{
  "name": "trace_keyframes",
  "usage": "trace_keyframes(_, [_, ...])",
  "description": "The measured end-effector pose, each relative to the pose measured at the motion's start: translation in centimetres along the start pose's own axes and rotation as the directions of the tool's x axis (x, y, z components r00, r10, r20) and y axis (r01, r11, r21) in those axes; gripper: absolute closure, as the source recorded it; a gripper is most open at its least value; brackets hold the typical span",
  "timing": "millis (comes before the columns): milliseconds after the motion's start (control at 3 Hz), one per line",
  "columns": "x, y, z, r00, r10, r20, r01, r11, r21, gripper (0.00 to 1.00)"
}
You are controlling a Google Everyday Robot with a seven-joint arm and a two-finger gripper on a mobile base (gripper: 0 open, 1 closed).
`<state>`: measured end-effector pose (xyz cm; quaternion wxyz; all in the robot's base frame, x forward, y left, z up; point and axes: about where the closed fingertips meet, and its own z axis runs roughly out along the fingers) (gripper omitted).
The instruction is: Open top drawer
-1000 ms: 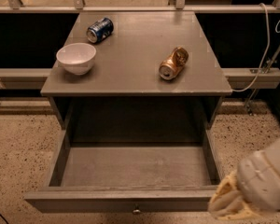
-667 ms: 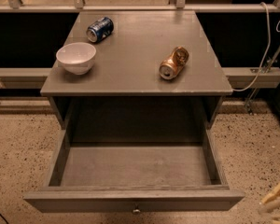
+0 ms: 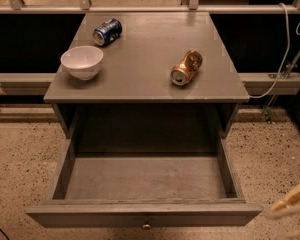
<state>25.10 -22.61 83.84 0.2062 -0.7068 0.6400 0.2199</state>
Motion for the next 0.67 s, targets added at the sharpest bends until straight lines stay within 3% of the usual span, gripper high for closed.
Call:
trace_keyframes(333, [0.05,-0.14,0.11,1.0,0.0,-0.001,0.0,1.0,0.003,0.04])
trace_keyframes(667, [0.07,-0.21,0.17,1.0,0.0,-0.001,0.0,1.0,0.004,0.0])
